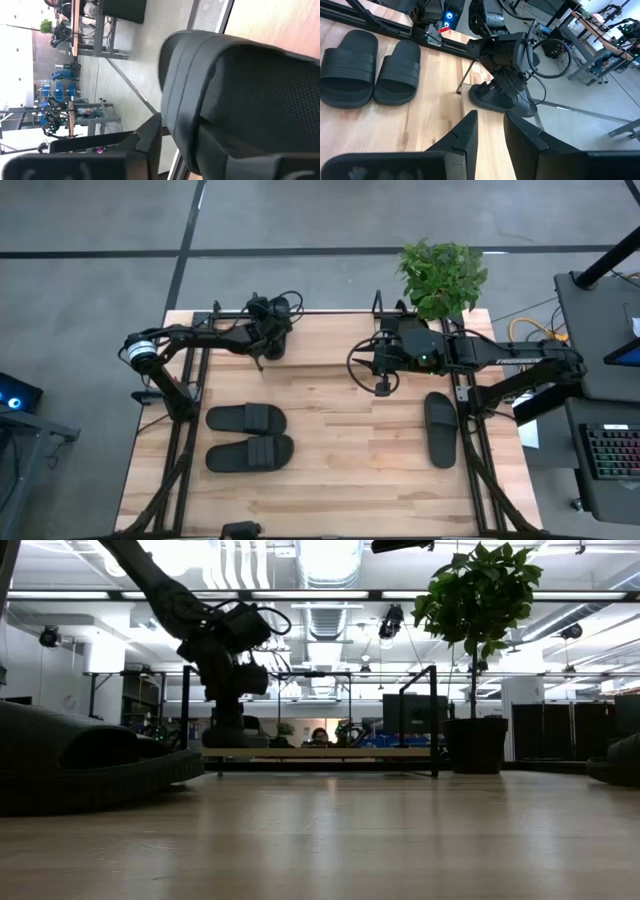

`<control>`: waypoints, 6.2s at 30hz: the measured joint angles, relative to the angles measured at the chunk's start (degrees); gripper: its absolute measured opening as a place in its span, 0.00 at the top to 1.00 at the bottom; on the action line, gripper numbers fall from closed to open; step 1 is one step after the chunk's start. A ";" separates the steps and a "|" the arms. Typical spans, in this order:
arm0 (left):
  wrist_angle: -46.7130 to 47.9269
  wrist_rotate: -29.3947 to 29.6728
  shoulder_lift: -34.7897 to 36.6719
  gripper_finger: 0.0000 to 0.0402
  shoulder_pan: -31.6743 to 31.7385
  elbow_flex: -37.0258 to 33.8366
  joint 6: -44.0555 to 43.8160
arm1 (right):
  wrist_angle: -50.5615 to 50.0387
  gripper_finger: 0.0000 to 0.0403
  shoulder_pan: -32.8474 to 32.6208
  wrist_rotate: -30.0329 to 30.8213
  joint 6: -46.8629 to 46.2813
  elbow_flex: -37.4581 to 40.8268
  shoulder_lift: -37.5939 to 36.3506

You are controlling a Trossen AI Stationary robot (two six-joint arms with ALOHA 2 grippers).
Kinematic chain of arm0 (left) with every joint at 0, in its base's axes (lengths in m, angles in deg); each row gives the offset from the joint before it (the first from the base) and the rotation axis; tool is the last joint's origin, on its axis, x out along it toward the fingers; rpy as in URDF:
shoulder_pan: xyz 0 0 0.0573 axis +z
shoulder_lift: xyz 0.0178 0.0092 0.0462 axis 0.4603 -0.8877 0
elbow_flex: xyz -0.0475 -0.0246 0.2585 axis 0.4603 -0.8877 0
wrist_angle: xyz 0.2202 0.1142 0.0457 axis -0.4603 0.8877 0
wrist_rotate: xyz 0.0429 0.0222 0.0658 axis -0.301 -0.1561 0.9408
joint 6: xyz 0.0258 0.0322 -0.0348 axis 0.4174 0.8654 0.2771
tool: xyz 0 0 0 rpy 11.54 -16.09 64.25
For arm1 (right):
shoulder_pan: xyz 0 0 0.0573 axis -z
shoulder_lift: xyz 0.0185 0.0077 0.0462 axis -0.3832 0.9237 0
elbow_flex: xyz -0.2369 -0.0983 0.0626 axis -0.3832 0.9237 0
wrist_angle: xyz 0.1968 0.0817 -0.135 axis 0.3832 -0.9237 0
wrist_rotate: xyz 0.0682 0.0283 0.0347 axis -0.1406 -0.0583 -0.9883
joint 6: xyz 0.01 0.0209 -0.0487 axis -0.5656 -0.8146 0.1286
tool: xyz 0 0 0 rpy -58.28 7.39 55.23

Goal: Pick and place slides into the shelf
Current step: Put the black slide on the shelf

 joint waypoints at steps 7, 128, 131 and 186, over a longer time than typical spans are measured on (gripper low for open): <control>1.21 -2.40 0.00 0.66 -0.04 0.38 -0.35 | 0.00 0.79 -0.01 0.00 -0.02 0.00 0.00; -13.25 -60.08 37.31 0.59 -14.67 -14.30 -20.06 | -52.55 0.55 -55.51 14.80 -78.96 21.08 0.42; -13.25 -60.10 37.31 0.59 -14.69 -14.30 -20.06 | -52.13 0.55 -56.66 13.92 -81.26 23.24 0.42; -13.00 -60.11 37.29 0.59 -14.69 -14.41 -21.37 | -53.10 0.58 -55.33 15.71 -73.24 18.40 10.69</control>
